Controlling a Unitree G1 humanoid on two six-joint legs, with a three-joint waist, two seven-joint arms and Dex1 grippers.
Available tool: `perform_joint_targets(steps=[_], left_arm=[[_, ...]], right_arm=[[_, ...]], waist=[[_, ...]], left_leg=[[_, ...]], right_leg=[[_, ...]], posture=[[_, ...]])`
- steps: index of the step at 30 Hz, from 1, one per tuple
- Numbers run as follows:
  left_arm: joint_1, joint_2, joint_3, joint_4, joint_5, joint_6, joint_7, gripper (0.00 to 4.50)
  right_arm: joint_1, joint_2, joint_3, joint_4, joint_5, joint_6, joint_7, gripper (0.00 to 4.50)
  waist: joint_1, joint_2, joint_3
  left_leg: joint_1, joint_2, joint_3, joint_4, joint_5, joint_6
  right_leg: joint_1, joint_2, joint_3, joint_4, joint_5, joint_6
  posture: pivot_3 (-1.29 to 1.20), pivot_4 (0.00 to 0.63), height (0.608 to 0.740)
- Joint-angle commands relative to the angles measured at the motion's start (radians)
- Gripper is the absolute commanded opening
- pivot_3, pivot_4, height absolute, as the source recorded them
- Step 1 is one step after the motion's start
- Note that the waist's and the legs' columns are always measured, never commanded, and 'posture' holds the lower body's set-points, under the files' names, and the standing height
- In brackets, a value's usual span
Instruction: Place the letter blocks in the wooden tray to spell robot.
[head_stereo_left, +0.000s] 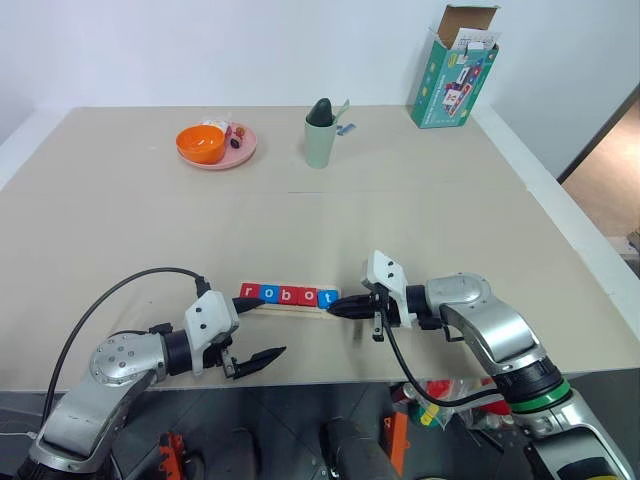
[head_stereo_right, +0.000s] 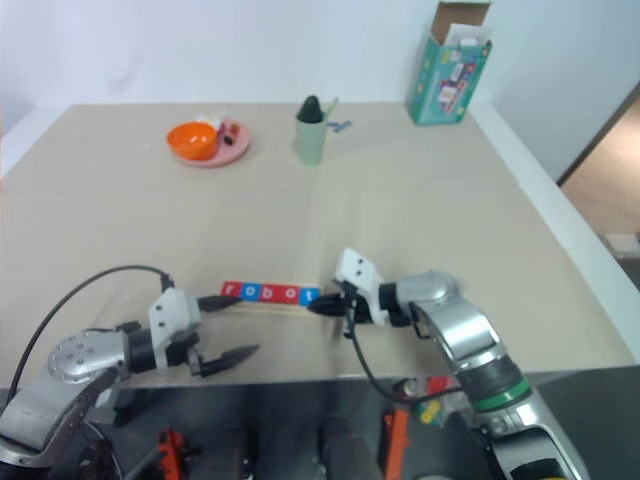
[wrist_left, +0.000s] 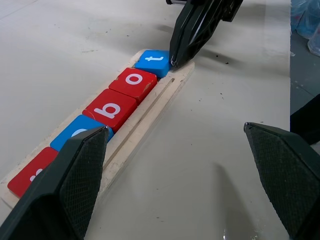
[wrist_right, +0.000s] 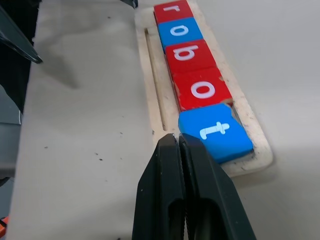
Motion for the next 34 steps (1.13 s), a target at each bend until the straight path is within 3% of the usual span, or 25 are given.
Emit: perform_joint_targets(steps=[1, 9, 13, 14, 20, 21, 25, 30, 34], left_arm=[[-0.004, 0.003, 0.019, -0.031, -0.011, -0.008, 0.004, 4.50], [-0.002, -0.009, 0.022, -0.033, -0.021, -0.006, 0.015, 4.50], [-0.011, -0.042, 0.079, -0.036, -0.098, 0.048, 0.060, 4.50], [-0.014, -0.048, 0.103, -0.038, -0.133, 0.064, 0.062, 4.50], [-0.029, -0.024, 0.231, -0.013, -0.306, 0.139, 0.031, 4.50], [-0.033, -0.013, 0.249, 0.006, -0.309, 0.143, 0.027, 4.50], [-0.109, -0.029, 0.362, 0.176, -0.239, 0.052, 0.123, 4.50], [-0.155, -0.026, 0.417, 0.290, -0.146, -0.005, 0.221, 4.50], [-0.125, -0.007, 0.410, 0.326, -0.063, -0.056, 0.233, 4.50]], right_arm=[[-0.020, 0.006, 0.002, -0.006, 0.000, -0.019, 0.006, 0.06], [-0.030, 0.006, 0.003, -0.010, 0.002, -0.022, 0.022, 0.06], [-0.041, -0.004, -0.053, -0.057, 0.076, 0.037, 0.039, 0.06], [-0.052, -0.003, -0.086, -0.068, 0.113, 0.064, 0.036, 0.58], [-0.095, -0.010, -0.264, -0.045, 0.285, 0.154, 0.026, 2.56], [-0.094, -0.020, -0.281, -0.029, 0.290, 0.153, 0.029, 3.08], [-0.072, -0.045, -0.344, 0.046, 0.250, 0.105, -0.036, 4.31], [-0.040, -0.039, -0.417, 0.129, 0.175, 0.000, -0.185, 4.43], [0.015, -0.038, -0.434, 0.151, 0.137, -0.098, -0.221, 4.43]], waist=[[0.000, 0.000, 0.000], [0.000, 0.000, 0.000], [0.000, 0.000, 0.000], [0.000, 0.000, 0.000], [0.000, 0.000, 0.000], [0.000, 0.000, 0.000], [0.001, 0.000, 0.000], [0.001, 0.000, 0.000], [0.000, 0.000, 0.000]], left_leg=[[0.000, 0.000, 0.000, 0.000, 0.000, 0.000], [0.000, 0.000, 0.000, 0.000, 0.000, 0.000], [0.000, 0.000, 0.000, 0.000, 0.000, 0.000], [0.000, 0.000, 0.000, 0.000, 0.000, 0.000], [0.000, 0.000, -0.001, 0.000, 0.000, 0.000], [0.000, 0.000, -0.001, 0.000, 0.000, 0.000], [0.000, 0.000, -0.001, 0.000, 0.000, 0.000], [-0.001, -0.001, 0.000, 0.000, 0.000, 0.000], [-0.001, -0.001, 0.001, -0.001, 0.000, 0.000]], right_leg=[[0.000, 0.000, 0.000, 0.000, 0.000, 0.000], [0.000, 0.000, 0.000, 0.000, 0.000, 0.000], [0.000, 0.000, 0.000, 0.000, 0.000, 0.000], [0.000, 0.000, 0.000, 0.000, 0.000, 0.001], [0.001, 0.000, 0.000, 0.000, 0.001, 0.001], [0.001, 0.000, -0.001, 0.000, 0.001, 0.001], [0.000, 0.000, -0.001, 0.000, 0.001, 0.001], [0.000, 0.000, 0.000, 0.000, 0.001, 0.001], [-0.001, 0.000, 0.001, -0.001, 0.000, 0.003]], posture=[[0.00, 0.150, 0.740], [0.00, 0.150, 0.740], [0.00, 0.150, 0.740], [0.00, 0.150, 0.740], [0.00, 0.150, 0.740], [0.00, 0.150, 0.740], [0.00, 0.150, 0.740], [0.00, 0.150, 0.740], [0.00, 0.150, 0.740]])
